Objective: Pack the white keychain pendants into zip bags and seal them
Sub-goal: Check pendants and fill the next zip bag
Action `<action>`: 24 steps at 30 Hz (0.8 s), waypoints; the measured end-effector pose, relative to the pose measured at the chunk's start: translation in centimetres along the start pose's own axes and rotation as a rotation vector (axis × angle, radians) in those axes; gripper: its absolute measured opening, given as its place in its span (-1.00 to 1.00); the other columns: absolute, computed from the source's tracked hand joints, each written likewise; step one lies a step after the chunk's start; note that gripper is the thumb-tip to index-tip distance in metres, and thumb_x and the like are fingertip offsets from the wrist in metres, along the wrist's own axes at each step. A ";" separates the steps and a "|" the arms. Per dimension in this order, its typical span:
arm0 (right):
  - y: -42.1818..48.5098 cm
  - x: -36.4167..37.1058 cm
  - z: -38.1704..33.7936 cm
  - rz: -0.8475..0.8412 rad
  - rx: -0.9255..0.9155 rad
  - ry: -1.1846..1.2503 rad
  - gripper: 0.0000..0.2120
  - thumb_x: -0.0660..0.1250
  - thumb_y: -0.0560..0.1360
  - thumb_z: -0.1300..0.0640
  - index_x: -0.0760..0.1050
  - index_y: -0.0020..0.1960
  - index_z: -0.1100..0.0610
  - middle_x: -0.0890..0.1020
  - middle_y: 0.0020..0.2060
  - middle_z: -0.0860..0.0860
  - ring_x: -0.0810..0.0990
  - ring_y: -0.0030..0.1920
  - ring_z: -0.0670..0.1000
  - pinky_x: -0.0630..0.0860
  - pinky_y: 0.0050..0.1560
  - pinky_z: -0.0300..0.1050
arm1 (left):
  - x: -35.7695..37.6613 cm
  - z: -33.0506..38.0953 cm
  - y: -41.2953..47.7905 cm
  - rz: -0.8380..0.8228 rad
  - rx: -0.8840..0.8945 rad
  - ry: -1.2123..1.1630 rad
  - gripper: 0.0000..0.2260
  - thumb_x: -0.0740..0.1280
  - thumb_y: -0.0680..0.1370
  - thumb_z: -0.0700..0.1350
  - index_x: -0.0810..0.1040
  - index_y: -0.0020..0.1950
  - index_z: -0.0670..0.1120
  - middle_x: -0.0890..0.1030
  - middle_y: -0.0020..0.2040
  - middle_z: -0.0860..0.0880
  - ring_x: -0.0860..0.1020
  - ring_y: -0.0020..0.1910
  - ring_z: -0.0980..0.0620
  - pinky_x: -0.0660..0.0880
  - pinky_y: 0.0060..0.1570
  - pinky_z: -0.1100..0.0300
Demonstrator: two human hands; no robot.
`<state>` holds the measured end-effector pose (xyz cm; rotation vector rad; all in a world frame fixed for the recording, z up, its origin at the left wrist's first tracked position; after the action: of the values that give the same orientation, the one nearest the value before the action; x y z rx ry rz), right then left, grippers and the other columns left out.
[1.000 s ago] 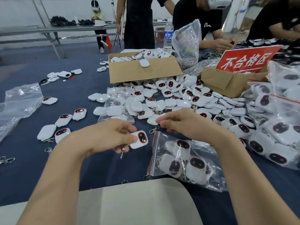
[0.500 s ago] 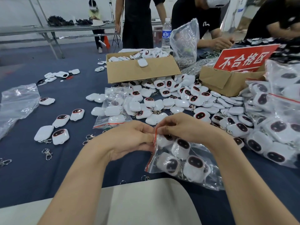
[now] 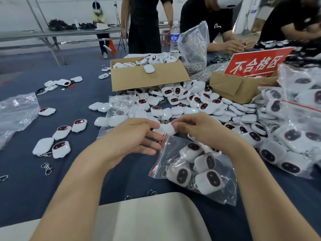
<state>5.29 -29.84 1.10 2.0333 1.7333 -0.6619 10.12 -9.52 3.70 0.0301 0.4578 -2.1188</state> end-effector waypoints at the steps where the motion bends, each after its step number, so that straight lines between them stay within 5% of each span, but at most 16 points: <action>1: 0.0 -0.3 0.2 0.076 0.021 -0.041 -0.87 0.37 0.59 -0.08 0.65 0.10 -0.16 0.71 -0.04 -0.19 0.64 -0.01 -0.20 0.46 0.00 -0.24 | -0.4 0.2 -0.1 0.049 0.020 0.022 -0.71 0.10 0.66 -0.28 0.60 0.15 -0.12 0.75 -0.04 -0.13 0.70 -0.19 -0.03 0.69 -0.19 0.12; 3: -0.2 -0.7 0.5 0.147 0.095 -0.189 -0.73 0.35 0.60 -0.05 0.58 0.29 -0.08 0.65 0.17 -0.08 0.59 0.16 -0.07 0.48 0.11 -0.15 | -1.1 0.4 -0.3 0.110 0.050 0.049 -0.71 0.10 0.67 -0.25 0.61 0.14 -0.10 0.75 -0.04 -0.11 0.67 -0.20 -0.01 0.66 -0.20 0.15; 6: -0.6 -0.3 0.7 0.038 0.228 -0.421 -0.53 0.38 0.58 -0.07 0.43 0.45 -0.03 0.55 0.35 0.01 0.52 0.31 0.06 0.46 0.31 0.01 | -1.3 0.4 -0.4 0.124 0.060 0.081 -0.73 0.12 0.68 -0.23 0.62 0.15 -0.07 0.75 -0.04 -0.08 0.66 -0.20 0.03 0.65 -0.20 0.18; 12: -0.6 -0.5 0.3 -0.046 0.222 -0.457 -0.51 0.40 0.58 0.05 0.40 0.48 0.02 0.51 0.39 0.03 0.50 0.32 0.03 0.39 0.24 -0.14 | -1.1 -0.2 0.4 0.092 0.069 0.142 -0.77 0.15 0.69 -0.16 0.60 0.15 -0.01 0.75 -0.05 -0.02 0.68 -0.19 0.07 0.63 -0.20 0.23; 16: -0.8 -1.0 -0.6 0.020 0.012 -0.248 -0.52 0.41 0.57 0.09 0.39 0.46 -0.07 0.57 0.25 -0.06 0.54 0.17 -0.10 0.47 0.25 -0.13 | -0.8 -0.7 1.0 0.099 0.097 0.030 -0.80 0.20 0.69 -0.09 0.61 0.15 -0.06 0.75 -0.05 -0.05 0.66 -0.21 0.06 0.63 -0.23 0.22; 20: -0.9 -0.8 -3.2 0.028 -0.290 0.049 -0.47 0.43 0.55 0.26 0.41 0.44 -0.09 0.64 0.15 -0.21 0.50 0.30 -0.22 0.38 0.38 -0.10 | 0.2 -1.0 1.4 -0.024 0.014 -0.381 -0.65 0.19 0.70 0.06 0.59 0.18 -0.19 0.73 -0.08 -0.16 0.68 -0.24 -0.01 0.65 -0.27 0.18; 24: -1.2 0.6 -5.0 -0.063 -0.429 0.193 -0.44 0.33 0.53 0.49 0.42 0.41 0.03 0.70 0.12 -0.09 0.54 0.33 -0.07 0.44 0.38 -0.03 | 1.3 -0.6 1.4 -0.205 -0.009 -0.536 -0.61 0.14 0.71 0.13 0.53 0.14 -0.19 0.62 -0.25 -0.06 0.60 -0.34 0.05 0.59 -0.36 0.23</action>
<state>4.65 -26.30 4.88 1.7916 1.8590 -0.0938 10.43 -10.99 2.42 -0.5972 0.1522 -2.2103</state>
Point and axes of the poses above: each hand's wrist, its own y-axis towards the middle knuckle, its own x-axis out of the palm, z = x × y, the point moved 2 cm from there along y, towards the middle knuckle
